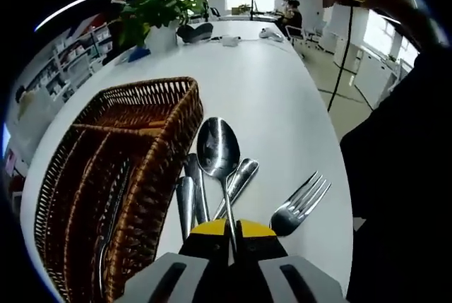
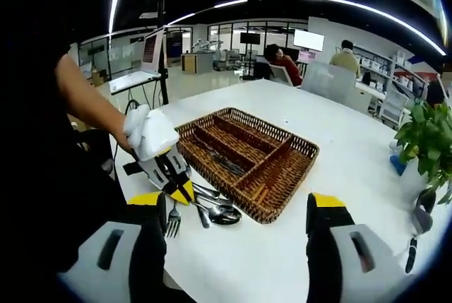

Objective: Arrange the knives, forks, and spoons in their matching storage slots by inserting each utensil handle-first until every utensil is classified and aligned in the correct compartment

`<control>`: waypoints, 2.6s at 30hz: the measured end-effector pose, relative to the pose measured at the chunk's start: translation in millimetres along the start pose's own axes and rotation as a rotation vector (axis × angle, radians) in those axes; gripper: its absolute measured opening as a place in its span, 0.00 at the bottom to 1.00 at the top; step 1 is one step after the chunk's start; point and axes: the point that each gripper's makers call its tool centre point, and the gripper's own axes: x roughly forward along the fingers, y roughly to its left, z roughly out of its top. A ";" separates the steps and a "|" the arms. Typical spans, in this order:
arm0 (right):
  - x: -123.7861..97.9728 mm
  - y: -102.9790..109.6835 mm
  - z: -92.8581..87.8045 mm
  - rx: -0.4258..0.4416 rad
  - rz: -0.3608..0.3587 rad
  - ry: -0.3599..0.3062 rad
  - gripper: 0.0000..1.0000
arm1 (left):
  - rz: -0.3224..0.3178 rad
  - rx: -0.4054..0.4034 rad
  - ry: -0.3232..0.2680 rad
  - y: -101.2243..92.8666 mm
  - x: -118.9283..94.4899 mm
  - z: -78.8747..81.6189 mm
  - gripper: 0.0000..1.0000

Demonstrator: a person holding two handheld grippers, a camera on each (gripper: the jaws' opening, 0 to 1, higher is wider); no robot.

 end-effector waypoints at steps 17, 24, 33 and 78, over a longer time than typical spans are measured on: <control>0.1 1.9 1.6 -0.002 0.010 0.003 0.83 | -0.053 -0.033 -0.055 -3.9 -24.2 12.5 0.00; -2.5 -1.3 1.2 0.029 0.015 0.010 0.88 | -0.084 -0.014 -0.039 -1.2 -39.8 14.0 0.00; -5.3 -6.7 1.0 0.085 0.011 0.009 0.99 | -0.204 0.023 0.002 -11.3 -61.0 10.3 0.00; -19.4 -21.9 36.1 0.132 -0.043 -0.014 0.99 | -0.013 0.175 0.040 81.9 -181.4 77.3 0.00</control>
